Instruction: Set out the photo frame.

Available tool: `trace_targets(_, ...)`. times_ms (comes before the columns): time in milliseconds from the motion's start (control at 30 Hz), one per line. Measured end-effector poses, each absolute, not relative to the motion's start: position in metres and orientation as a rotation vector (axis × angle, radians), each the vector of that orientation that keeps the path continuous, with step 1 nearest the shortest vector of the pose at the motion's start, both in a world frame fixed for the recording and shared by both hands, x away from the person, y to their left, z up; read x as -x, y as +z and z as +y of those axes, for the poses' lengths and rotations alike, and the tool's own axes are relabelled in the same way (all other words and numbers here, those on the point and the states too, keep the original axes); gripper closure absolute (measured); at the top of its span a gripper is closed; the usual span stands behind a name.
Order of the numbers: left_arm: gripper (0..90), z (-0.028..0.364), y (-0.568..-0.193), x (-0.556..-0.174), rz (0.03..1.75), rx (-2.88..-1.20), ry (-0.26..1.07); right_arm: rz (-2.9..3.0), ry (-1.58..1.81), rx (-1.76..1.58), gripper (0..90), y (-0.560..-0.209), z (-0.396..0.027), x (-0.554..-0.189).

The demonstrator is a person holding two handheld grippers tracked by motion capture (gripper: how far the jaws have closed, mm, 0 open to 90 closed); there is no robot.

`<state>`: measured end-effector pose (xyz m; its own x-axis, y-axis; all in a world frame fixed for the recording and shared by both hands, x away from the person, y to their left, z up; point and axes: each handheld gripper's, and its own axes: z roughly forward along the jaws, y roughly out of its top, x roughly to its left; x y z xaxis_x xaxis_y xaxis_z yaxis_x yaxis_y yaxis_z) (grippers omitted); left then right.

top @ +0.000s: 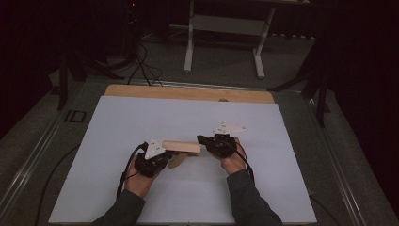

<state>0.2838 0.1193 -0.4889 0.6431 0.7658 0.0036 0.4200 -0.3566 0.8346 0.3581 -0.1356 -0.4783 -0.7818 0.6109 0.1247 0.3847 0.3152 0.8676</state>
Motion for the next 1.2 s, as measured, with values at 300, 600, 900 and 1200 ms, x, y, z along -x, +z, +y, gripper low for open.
trace_targets(300, 89.5, 0.118, -0.489, -0.285, 0.933, -1.997, 0.503, 2.37, 1.459, -0.898, 88.4, -0.479, -0.134, -0.357)
trace_targets(600, 89.5, 0.117, -0.489, -0.286, 0.936, -1.999, 0.508, 2.374, 1.443, -0.879, 89.2, -0.478, -0.133, -0.353)
trace_targets(900, 89.4, 0.111, -0.488, -0.286, 0.92, -2.006, 0.501, 2.381, 1.427, -0.845, 89.3, -0.476, -0.131, -0.347)
trace_targets(1200, 89.4, 0.101, -0.487, -0.286, 0.905, -2.01, 0.476, 2.376, 1.412, -0.843, 89.3, -0.475, -0.13, -0.345)
